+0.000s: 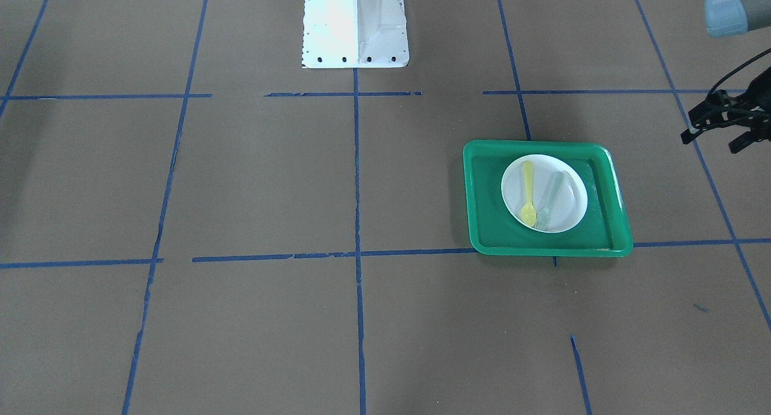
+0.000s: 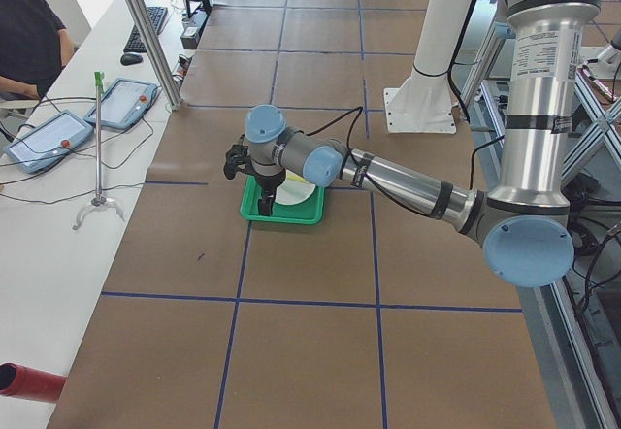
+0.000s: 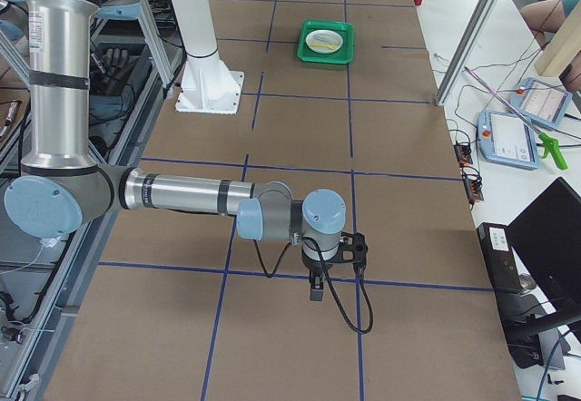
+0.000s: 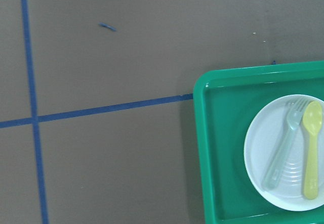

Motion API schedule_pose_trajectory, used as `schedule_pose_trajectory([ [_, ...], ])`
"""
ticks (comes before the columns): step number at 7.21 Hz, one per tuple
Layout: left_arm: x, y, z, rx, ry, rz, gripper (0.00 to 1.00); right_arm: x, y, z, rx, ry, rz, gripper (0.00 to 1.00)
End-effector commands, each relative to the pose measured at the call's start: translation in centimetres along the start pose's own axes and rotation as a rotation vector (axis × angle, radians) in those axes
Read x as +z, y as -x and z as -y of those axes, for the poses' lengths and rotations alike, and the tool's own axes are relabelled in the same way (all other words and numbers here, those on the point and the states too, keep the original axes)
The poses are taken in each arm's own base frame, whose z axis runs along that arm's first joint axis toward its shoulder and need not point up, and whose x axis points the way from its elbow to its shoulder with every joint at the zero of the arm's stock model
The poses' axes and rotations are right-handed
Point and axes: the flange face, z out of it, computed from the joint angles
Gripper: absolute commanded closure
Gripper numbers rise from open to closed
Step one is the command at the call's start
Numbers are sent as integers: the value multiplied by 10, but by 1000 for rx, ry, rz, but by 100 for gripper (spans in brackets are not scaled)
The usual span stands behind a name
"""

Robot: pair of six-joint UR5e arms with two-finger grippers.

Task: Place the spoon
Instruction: 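Move the left gripper over the yellow spoon on the white plate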

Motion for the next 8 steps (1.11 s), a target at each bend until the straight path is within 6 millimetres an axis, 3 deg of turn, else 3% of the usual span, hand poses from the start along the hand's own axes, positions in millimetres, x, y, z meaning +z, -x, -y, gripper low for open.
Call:
schedule_pose_trajectory([
  [1, 63, -77, 8, -15, -70, 3, 6, 0, 0, 0, 0, 0, 1, 0],
  [2, 93, -96, 5, -32, -44, 5, 6, 0, 0, 0, 0, 0, 1, 0],
  [3, 111, -129, 2, -73, -17, -16, 9, 0, 0, 0, 0, 0, 1, 0],
  [4, 125, -159, 16, -64, -30, -11, 17, 0, 0, 0, 0, 0, 1, 0],
  [5, 148, -169, 26, -56, -22, 9, 23, 0, 0, 0, 0, 0, 1, 0],
  [8, 175, -185, 21, -38, 17, 14, 26, 0, 0, 0, 1, 1, 1, 0],
])
